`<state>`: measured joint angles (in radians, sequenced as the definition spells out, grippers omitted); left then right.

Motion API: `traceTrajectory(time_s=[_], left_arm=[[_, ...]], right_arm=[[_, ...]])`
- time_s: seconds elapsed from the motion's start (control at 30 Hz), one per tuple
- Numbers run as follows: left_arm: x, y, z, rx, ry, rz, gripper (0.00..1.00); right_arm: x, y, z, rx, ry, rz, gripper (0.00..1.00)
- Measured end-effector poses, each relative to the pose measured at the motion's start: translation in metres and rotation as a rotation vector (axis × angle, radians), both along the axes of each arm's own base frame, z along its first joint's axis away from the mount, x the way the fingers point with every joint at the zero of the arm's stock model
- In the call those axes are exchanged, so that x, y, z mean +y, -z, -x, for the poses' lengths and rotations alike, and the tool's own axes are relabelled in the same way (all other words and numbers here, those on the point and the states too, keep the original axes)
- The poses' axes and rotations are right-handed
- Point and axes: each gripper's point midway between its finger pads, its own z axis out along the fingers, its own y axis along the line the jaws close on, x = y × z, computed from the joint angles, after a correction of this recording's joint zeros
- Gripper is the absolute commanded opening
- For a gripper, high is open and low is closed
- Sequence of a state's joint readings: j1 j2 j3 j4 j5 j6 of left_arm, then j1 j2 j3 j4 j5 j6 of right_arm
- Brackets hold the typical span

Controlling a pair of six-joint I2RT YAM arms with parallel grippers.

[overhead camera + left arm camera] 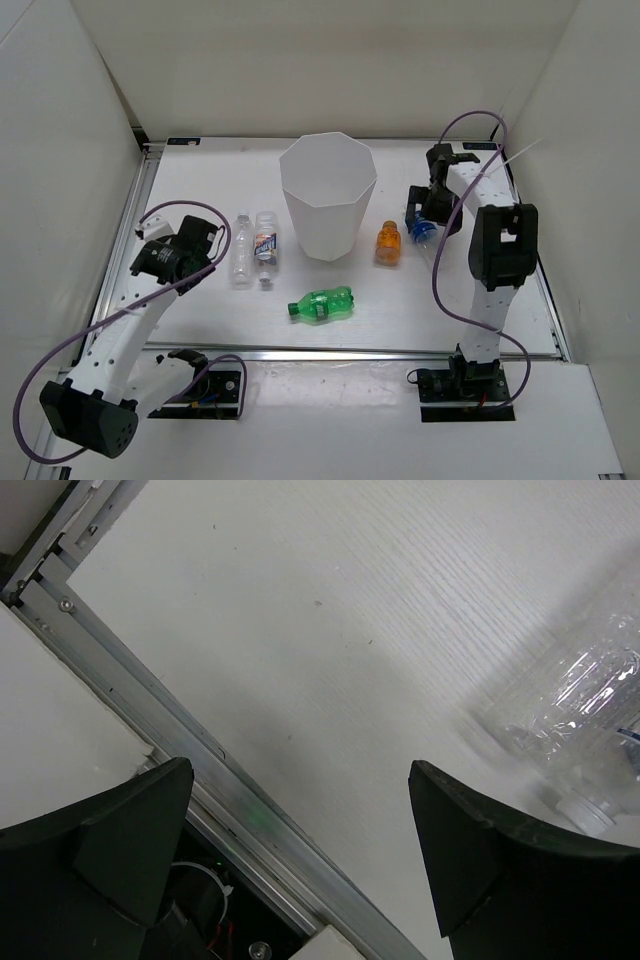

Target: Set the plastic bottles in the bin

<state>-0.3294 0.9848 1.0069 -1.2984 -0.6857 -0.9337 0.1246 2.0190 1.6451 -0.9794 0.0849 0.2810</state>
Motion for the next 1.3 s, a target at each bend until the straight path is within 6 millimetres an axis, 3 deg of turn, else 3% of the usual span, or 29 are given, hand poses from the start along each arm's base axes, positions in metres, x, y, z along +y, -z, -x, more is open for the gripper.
traceTrajectory(time_s=[0.13, 0.17, 0.27, 0.37, 0.5, 0.63, 0.7, 0.73, 0.83, 0.9, 1.03, 1.17, 1.2, 1.3], left_arm=[[-0.003, 0.005, -0.001, 0.033, 0.009, 0.002, 1.00], [-0.003, 0.006, -0.001, 0.040, 0.012, 0.001, 1.00], [-0.004, 0.009, -0.002, 0.059, 0.016, -0.003, 1.00], [-0.005, 0.013, -0.003, 0.078, 0.016, -0.005, 1.00], [-0.004, 0.017, -0.003, 0.099, 0.000, -0.009, 1.00], [-0.003, 0.017, -0.003, 0.096, -0.011, -0.006, 1.00], [-0.003, 0.018, -0.003, 0.099, -0.014, -0.007, 1.00], [-0.003, 0.019, -0.003, 0.101, -0.015, -0.008, 1.00], [-0.003, 0.022, -0.004, 0.121, -0.018, -0.016, 1.00], [-0.004, 0.025, -0.006, 0.142, -0.017, -0.023, 1.00], [-0.006, 0.026, -0.011, 0.153, -0.014, -0.027, 1.00], [-0.009, 0.020, -0.016, 0.133, -0.007, -0.020, 1.00], [-0.010, 0.019, -0.017, 0.128, -0.007, -0.017, 1.00], [-0.012, 0.011, -0.022, 0.103, -0.002, -0.006, 1.00]], right_arm=[[0.001, 0.012, 0.000, 0.023, 0.003, -0.013, 0.89], [0.000, 0.013, 0.000, 0.028, 0.006, -0.018, 0.80], [-0.006, 0.018, -0.001, 0.039, 0.030, -0.037, 0.68], [-0.014, 0.017, -0.002, 0.042, 0.073, -0.072, 0.42], [-0.036, 0.005, -0.005, 0.024, 0.145, -0.069, 0.30], [-0.053, -0.034, -0.019, -0.054, 0.209, -0.080, 0.24], [-0.052, -0.073, -0.035, -0.161, 0.229, -0.118, 0.22], [-0.048, -0.103, -0.045, -0.235, 0.232, -0.145, 0.22], [-0.019, -0.188, -0.067, -0.461, 0.188, -0.250, 0.22], [0.019, -0.253, -0.071, -0.628, 0.106, -0.354, 0.23], [0.108, -0.343, -0.043, -0.820, -0.125, -0.575, 0.28], [0.186, -0.383, -0.009, -0.870, -0.339, -0.745, 0.31], [0.198, -0.385, -0.007, -0.868, -0.365, -0.767, 0.34], [0.228, -0.372, -0.011, -0.833, -0.413, -0.798, 0.56]])
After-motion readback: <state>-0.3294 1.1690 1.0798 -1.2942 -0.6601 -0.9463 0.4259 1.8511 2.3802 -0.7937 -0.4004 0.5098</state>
